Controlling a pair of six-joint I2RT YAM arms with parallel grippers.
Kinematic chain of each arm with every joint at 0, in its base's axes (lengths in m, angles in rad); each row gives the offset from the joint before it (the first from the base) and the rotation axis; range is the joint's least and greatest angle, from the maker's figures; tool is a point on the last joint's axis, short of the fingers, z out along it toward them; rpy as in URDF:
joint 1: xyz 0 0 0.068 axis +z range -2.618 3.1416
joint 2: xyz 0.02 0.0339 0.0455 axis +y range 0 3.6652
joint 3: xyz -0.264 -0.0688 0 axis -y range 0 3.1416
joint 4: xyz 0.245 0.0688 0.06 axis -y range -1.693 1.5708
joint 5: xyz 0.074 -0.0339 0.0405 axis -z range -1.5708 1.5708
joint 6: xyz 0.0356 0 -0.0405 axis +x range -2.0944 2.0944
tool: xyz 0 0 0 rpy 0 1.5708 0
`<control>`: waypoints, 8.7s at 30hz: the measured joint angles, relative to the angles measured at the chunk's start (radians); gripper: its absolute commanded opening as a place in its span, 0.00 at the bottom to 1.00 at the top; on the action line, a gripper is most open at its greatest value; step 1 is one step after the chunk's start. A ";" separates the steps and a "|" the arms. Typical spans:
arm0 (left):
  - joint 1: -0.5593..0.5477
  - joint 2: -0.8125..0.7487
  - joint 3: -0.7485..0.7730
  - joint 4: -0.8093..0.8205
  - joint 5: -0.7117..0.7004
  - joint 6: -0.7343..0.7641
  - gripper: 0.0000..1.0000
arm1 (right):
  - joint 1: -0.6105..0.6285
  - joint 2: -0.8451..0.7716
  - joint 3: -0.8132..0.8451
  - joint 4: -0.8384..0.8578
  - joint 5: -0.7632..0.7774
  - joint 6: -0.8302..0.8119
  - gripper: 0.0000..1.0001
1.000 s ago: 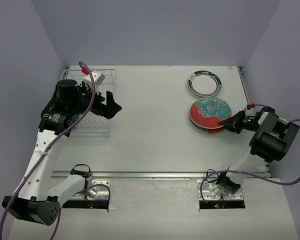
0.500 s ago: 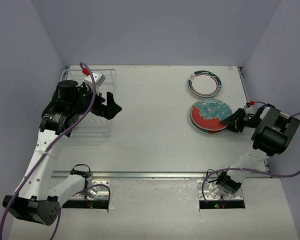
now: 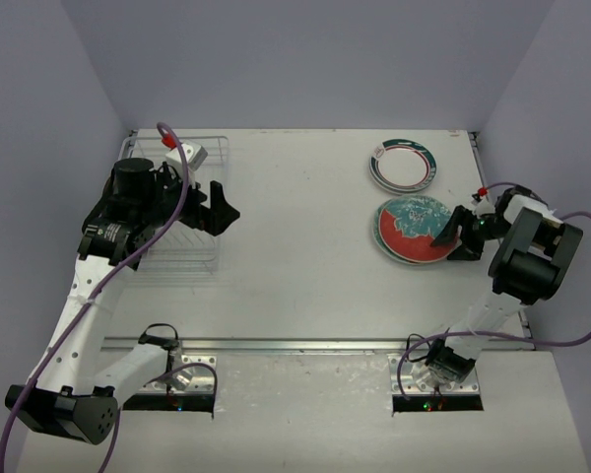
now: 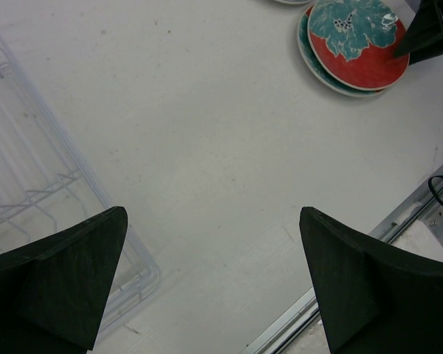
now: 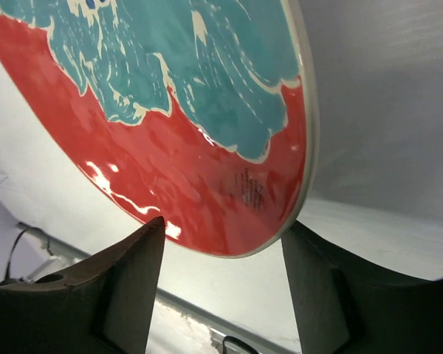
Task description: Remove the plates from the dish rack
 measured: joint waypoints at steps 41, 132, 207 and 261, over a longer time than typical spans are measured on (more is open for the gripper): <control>0.000 0.006 0.010 -0.023 -0.232 -0.005 1.00 | 0.205 -0.051 0.005 -0.138 0.231 -0.169 0.76; 0.384 0.480 0.099 0.050 -0.830 0.263 0.00 | 0.335 -0.981 -0.359 0.177 -0.015 -0.269 0.99; -0.098 0.333 0.287 -0.358 0.300 0.197 0.54 | 0.990 -0.474 -0.105 0.449 -0.379 0.311 0.00; -0.095 0.294 0.241 -0.168 -0.115 0.026 1.00 | -0.090 -0.067 -0.169 0.192 -0.301 0.131 0.14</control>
